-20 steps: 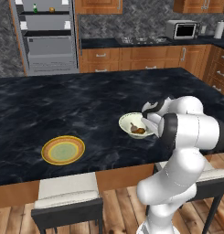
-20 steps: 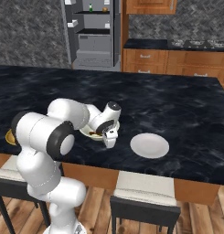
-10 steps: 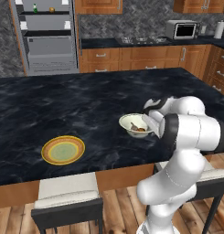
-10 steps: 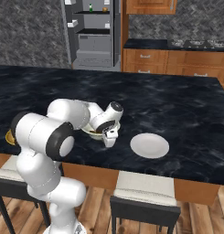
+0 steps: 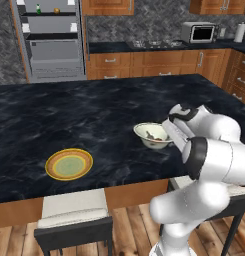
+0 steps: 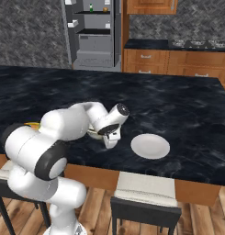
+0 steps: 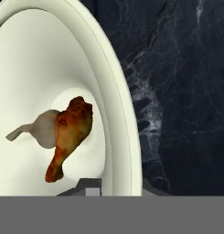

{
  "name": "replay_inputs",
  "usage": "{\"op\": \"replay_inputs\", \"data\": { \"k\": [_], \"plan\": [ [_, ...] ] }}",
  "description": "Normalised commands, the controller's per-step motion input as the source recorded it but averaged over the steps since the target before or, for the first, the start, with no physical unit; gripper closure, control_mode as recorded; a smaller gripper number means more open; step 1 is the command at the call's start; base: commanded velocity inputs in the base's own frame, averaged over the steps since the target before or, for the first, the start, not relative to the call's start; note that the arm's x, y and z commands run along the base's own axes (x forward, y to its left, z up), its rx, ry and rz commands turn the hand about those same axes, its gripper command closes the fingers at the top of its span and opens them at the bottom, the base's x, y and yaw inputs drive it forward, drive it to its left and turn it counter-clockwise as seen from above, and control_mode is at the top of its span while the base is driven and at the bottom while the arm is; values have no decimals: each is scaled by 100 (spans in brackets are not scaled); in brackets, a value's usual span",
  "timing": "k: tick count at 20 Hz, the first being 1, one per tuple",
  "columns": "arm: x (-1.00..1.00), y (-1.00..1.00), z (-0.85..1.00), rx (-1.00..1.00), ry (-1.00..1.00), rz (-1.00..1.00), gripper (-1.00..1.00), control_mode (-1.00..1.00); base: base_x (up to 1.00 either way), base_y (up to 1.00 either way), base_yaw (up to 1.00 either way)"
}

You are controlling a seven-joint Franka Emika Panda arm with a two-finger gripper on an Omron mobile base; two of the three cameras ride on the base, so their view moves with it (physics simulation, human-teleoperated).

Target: Pick the chicken drumstick and garlic from their plates and place them in the bowl. Then put the bowl in the fridge.

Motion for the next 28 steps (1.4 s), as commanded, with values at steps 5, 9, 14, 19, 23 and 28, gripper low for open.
{"op": "replay_inputs", "data": {
  "k": [5, 9, 14, 19, 23, 28],
  "plan": [
    [-46, 15, 38, 0, -3, 0, 100, -100, 0, 0, 0],
    [-45, 30, 26, -3, 0, -10, 100, -100, 0, 0, 0],
    [-48, 28, 21, -5, -1, -23, 100, -100, 0, 0, 0],
    [-44, 27, 11, -6, -3, -32, 100, -100, 0, 0, 0],
    [-39, 29, 0, -3, 0, -31, 100, -100, 0, 0, 0],
    [-45, 12, 5, 0, -4, -13, 100, -100, 0, 0, 0]
  ]
}}
